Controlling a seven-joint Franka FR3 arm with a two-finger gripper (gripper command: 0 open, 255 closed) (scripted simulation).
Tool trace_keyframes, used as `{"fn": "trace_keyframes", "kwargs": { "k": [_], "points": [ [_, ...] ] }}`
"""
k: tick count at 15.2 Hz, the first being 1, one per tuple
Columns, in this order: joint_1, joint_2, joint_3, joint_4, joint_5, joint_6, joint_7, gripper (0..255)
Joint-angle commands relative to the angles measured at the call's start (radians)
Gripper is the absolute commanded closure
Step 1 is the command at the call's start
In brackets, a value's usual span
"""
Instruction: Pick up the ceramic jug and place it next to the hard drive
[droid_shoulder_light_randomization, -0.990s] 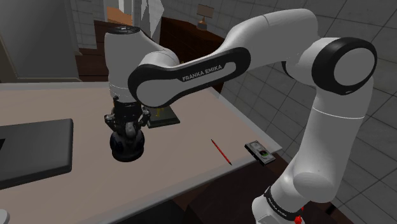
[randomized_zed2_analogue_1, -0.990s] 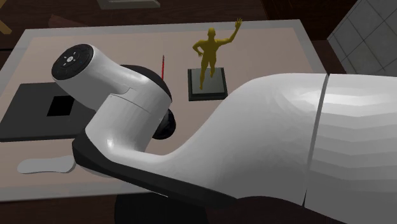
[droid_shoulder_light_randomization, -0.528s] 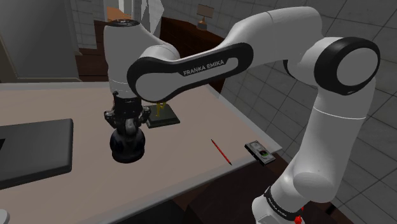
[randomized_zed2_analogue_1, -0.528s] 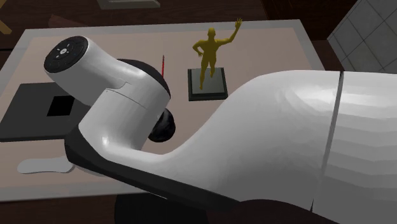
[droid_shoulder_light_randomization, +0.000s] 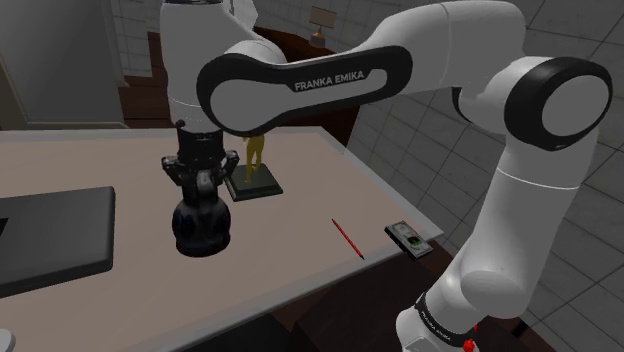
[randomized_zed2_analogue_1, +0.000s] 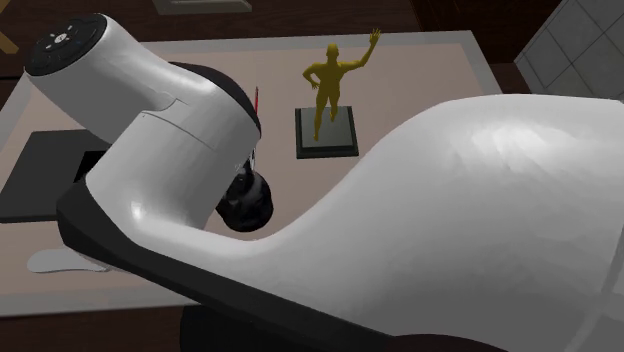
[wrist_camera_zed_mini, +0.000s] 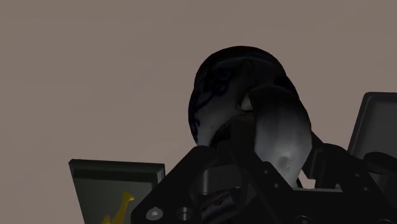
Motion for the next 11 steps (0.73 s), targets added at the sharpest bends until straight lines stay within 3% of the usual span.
{"fn": "trace_keyframes", "kwargs": {
  "k": [1, 7, 11],
  "points": [
    [0.0, -0.007, 0.002, 0.025, 0.006, -0.027, -0.007, 255],
    [0.001, -0.019, 0.006, 0.086, 0.017, -0.095, -0.02, 255],
    [-0.085, -0.161, -0.01, -0.029, 0.107, -0.081, -0.134, 255]
  ]
}}
